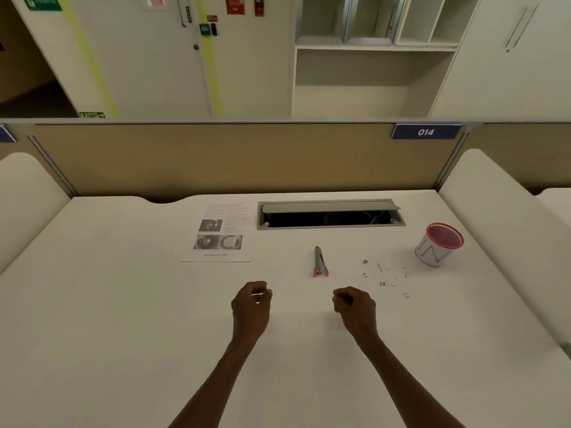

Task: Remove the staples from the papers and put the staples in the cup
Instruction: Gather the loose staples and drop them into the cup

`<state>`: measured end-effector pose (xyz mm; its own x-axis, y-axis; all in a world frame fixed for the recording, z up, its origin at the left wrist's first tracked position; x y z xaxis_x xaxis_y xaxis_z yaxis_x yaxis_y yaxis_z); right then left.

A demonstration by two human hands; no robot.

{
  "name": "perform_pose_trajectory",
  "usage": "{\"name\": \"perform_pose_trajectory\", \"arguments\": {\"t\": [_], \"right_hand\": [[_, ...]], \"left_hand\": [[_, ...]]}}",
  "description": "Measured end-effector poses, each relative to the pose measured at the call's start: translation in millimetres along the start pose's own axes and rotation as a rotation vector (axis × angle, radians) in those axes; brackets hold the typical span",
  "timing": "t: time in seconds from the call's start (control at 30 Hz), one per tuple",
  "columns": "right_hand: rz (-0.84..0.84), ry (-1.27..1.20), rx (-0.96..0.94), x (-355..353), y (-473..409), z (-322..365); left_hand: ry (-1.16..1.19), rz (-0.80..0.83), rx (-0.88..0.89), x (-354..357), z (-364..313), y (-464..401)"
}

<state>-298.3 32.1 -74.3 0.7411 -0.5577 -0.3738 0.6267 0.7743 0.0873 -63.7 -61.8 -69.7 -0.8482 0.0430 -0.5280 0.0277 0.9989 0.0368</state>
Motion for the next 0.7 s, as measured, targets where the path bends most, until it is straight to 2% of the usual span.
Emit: {"name": "perform_pose_trajectory", "arguments": {"t": [0.43,0.53,0.7], "right_hand": [[-0.177,0.053,0.036,-149,-63,-56],[-0.141,0.140,-0.016,-165,-94,-67],[0.040,0.358,-0.107,-168,-142,-89]], "left_hand": [[-0.094,0.221,0.205,149,-78,35],[-0.118,0.232,0.230,178,-90,34],[-0.172,0.205,0.323,222,-114,24]]}}
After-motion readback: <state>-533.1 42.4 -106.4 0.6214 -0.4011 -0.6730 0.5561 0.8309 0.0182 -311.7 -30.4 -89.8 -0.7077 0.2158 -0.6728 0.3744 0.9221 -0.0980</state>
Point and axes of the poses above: each hand's wrist, its own y-axis away from the middle knuckle, its own x-axis out of the palm, z = x × y, the point moved 5 cm from there along -y, towards the middle knuckle, and after that the axes turned 10 degrees about -y, right-handed, at the moved point
